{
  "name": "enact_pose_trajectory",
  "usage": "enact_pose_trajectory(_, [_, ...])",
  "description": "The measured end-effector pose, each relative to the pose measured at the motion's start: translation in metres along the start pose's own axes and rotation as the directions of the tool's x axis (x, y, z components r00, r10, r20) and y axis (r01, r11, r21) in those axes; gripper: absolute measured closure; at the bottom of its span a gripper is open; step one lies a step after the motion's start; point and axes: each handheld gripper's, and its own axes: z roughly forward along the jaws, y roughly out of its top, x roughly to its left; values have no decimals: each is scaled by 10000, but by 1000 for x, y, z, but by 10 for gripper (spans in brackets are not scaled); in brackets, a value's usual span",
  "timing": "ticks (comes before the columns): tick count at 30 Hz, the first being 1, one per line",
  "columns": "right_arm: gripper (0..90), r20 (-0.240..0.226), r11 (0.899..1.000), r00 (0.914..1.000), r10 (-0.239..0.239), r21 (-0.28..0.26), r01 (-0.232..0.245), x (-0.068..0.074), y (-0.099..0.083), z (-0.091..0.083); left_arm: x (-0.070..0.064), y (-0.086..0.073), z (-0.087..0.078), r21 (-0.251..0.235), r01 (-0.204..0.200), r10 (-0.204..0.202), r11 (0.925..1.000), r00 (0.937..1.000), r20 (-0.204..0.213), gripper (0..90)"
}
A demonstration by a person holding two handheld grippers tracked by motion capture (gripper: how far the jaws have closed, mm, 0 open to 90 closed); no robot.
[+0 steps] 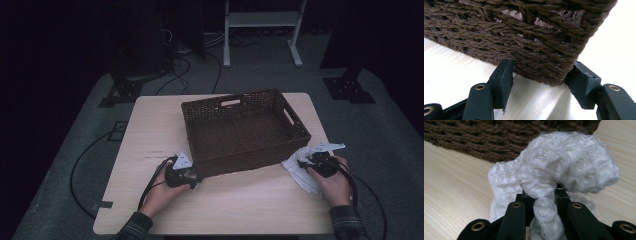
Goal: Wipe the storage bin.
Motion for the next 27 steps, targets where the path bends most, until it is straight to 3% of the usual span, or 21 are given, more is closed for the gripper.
enact_pose_trajectory(10, [759,-59,9999,9999,-118,-22,118,5,-1,-2,0,0,0,5,0,0,10000,10000,5,390])
enact_pose_trajectory(27, [759,101,9900,9992,-391,-1349,401,13,20,-36,0,0,0,6,-3,3,10000,10000,12,391])
